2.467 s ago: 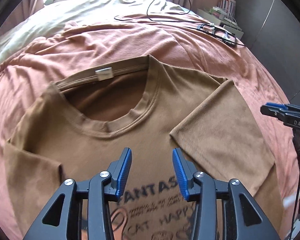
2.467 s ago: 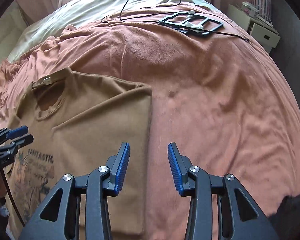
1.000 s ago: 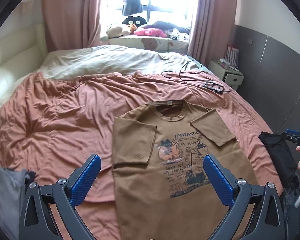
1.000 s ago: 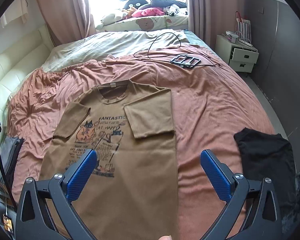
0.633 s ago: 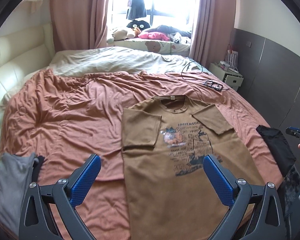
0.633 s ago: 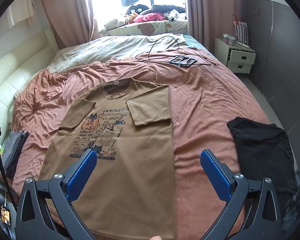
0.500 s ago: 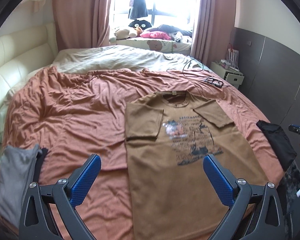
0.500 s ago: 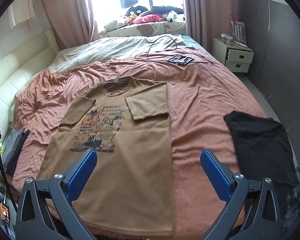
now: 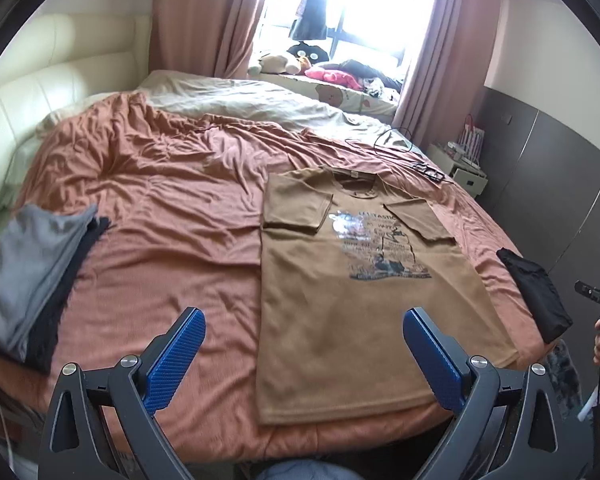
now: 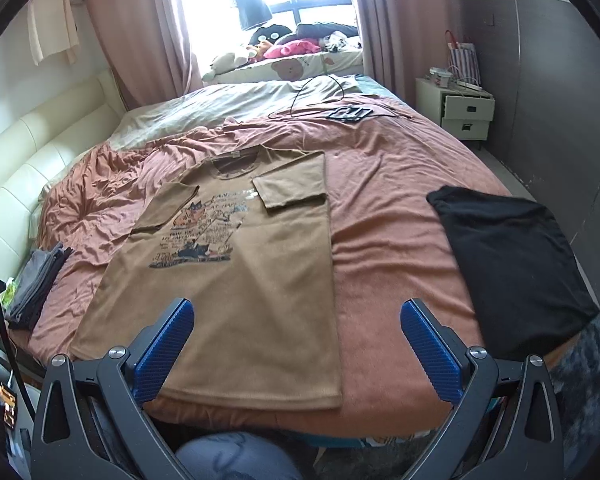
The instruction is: Fold small clothes
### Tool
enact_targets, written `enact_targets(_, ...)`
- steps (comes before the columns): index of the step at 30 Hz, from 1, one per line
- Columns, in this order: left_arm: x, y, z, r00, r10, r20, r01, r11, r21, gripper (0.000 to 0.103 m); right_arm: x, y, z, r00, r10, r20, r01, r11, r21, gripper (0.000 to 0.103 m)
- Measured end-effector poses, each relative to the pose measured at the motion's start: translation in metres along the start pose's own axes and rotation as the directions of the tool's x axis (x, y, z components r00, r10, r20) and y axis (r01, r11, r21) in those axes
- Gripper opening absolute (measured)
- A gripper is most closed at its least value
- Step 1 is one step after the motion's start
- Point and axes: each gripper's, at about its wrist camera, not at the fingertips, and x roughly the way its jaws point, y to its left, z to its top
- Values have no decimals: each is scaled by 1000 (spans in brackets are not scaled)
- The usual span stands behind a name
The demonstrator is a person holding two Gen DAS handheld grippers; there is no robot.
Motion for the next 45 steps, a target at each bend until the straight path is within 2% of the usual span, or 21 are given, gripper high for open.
enact_targets(2,-5,3,-10,1000,14,5,-14,1000,-4,100,-6,-4,-13,1000,-4,3,4,1000,5,103)
enact_targets(6,-10,12,-32,1000,-15,2,15,999,-43,100,-10,-17,-36,999,39,4,-39,997,60,103)
enact_targets(9,-8,19,-49,1000,-4,-6,3,998,-63,99,-9,-32,-52,998,66,3,-66,991,116,103)
enact_targets(13,3,34,-72,999,-14,-45,9,994,-111,92,-2,-51,-71,997,80,-11,-77,983,164,102)
enact_targets(15,9,41,-81,998,-11,-61,3,991,-133,90,2,-58,-77,995,97,-16,-93,978,189,96)
enact_targets(18,17,51,-92,997,-16,-79,3,986,-166,87,9,-63,-86,994,106,-30,-98,972,212,94)
enact_targets(21,27,59,-100,994,-18,-104,-2,982,-187,77,17,-67,-93,993,113,-43,-100,968,232,88)
enact_targets(26,47,71,-110,990,-37,-134,4,972,-236,73,37,-67,-100,989,129,-74,-106,960,260,76)
enact_targets(28,60,77,-113,985,-64,-163,19,965,-262,63,46,-70,-103,987,133,-91,-103,957,271,74)
enact_targets(30,70,81,-115,979,-80,-187,24,959,-282,57,57,-77,-103,984,138,-109,-100,949,299,72)
enact_targets(34,89,84,-117,970,-114,-215,42,949,-312,56,73,-90,-100,977,170,-125,-118,930,347,63)
enact_targets(43,129,80,-111,948,-152,-278,56,944,-326,52,102,-110,-89,961,249,-120,-178,890,419,62)
enact_targets(45,136,80,-110,945,-151,-290,52,945,-322,51,109,-114,-88,958,262,-119,-189,884,427,57)
